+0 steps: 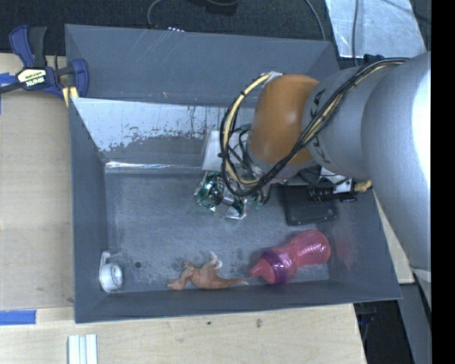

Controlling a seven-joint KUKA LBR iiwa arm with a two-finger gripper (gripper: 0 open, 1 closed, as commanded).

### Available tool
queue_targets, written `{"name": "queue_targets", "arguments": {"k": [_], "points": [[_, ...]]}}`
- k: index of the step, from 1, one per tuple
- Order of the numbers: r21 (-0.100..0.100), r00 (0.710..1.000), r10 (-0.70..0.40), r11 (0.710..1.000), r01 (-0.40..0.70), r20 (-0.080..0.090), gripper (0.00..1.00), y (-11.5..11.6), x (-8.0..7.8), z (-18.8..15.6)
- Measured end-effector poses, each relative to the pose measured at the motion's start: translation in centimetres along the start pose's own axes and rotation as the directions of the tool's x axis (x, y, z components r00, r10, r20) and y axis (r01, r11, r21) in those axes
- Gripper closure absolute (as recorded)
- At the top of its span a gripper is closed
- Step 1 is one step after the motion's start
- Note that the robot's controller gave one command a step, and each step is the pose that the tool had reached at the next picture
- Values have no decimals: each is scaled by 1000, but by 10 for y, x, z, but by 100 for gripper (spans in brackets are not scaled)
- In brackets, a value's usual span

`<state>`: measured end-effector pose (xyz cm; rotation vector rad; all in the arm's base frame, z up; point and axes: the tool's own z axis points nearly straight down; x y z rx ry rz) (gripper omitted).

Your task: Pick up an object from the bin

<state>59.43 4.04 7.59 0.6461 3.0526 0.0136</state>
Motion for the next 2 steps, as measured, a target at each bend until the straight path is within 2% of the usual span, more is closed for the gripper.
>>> {"name": "queue_targets", "arguments": {"k": [2], "points": [[5,1000,0,1000,0,-7,100,-2,1,-19]]}}
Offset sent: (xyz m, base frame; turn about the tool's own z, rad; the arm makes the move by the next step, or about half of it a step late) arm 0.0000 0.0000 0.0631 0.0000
